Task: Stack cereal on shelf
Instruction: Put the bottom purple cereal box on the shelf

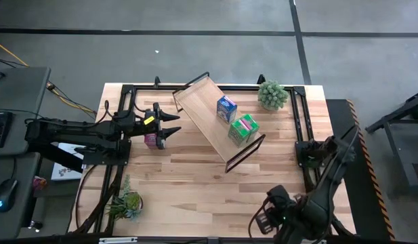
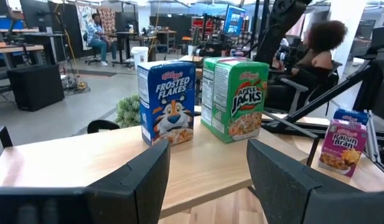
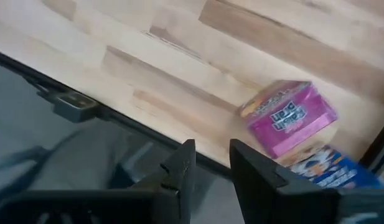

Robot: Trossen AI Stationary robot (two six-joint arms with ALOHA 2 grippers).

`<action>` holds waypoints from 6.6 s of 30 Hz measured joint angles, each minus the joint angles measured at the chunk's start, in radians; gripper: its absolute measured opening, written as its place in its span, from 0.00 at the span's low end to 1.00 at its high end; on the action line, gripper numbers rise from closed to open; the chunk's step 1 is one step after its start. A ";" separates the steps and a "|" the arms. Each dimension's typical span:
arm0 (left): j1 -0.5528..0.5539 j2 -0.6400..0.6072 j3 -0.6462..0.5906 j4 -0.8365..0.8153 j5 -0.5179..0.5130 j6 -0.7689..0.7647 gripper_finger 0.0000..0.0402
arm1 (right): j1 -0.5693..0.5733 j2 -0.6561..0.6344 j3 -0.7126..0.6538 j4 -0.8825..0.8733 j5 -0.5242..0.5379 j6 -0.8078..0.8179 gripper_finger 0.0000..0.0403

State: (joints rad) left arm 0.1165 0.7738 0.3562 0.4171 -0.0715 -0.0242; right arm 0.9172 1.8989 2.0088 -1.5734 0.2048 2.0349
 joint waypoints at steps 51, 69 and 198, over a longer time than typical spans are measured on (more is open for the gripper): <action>0.000 0.000 0.000 0.006 -0.011 -0.017 0.51 | -0.050 0.003 -0.163 0.004 -0.329 0.297 0.68; 0.000 0.000 0.000 0.006 -0.010 -0.028 0.51 | -0.083 0.004 -0.292 0.039 -0.280 0.294 0.68; 0.000 0.000 0.000 -0.001 0.027 -0.079 0.51 | -0.086 0.072 -0.330 0.066 -0.215 0.100 0.35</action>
State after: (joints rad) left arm 0.1165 0.7734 0.3565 0.4160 -0.0444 -0.1032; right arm 0.8310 1.9707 1.6788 -1.5069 -0.0102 2.1349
